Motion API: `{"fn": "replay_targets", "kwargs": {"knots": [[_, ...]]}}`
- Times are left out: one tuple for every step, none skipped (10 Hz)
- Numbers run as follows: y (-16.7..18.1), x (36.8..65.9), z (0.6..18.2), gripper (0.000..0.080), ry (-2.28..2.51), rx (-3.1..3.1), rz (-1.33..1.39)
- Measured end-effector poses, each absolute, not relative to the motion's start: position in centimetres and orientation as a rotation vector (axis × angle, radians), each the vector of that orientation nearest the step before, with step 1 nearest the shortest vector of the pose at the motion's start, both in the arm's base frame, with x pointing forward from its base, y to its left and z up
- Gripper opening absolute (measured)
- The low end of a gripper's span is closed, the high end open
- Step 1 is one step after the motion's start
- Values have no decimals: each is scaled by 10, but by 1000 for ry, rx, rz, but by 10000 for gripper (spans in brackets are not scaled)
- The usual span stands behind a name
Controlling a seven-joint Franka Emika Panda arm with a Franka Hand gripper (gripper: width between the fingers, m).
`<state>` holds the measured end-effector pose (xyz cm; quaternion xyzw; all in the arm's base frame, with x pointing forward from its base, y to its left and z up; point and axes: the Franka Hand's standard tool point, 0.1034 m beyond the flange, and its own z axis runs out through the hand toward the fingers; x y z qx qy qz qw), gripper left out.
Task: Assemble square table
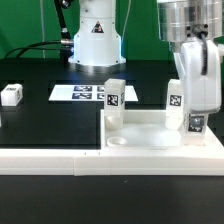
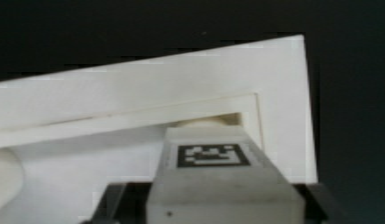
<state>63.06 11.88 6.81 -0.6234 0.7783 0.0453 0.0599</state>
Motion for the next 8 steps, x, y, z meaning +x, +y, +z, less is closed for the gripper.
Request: {"fn": "replay_targets", "kwargs": {"knots": [[119,630,67,288,2400,-1835,140],[118,630,67,288,2398,-1839,139],[119,630,67,444,2378,-1864,137],[118,631,68,444,2351,-1892,131],[117,635,70,570,2196,-2040,75],[125,627,66,570,1973,-2257,37],[130,625,64,634,1810,-2391,25],[125,627,64,647,1783,-2411,18]]}}
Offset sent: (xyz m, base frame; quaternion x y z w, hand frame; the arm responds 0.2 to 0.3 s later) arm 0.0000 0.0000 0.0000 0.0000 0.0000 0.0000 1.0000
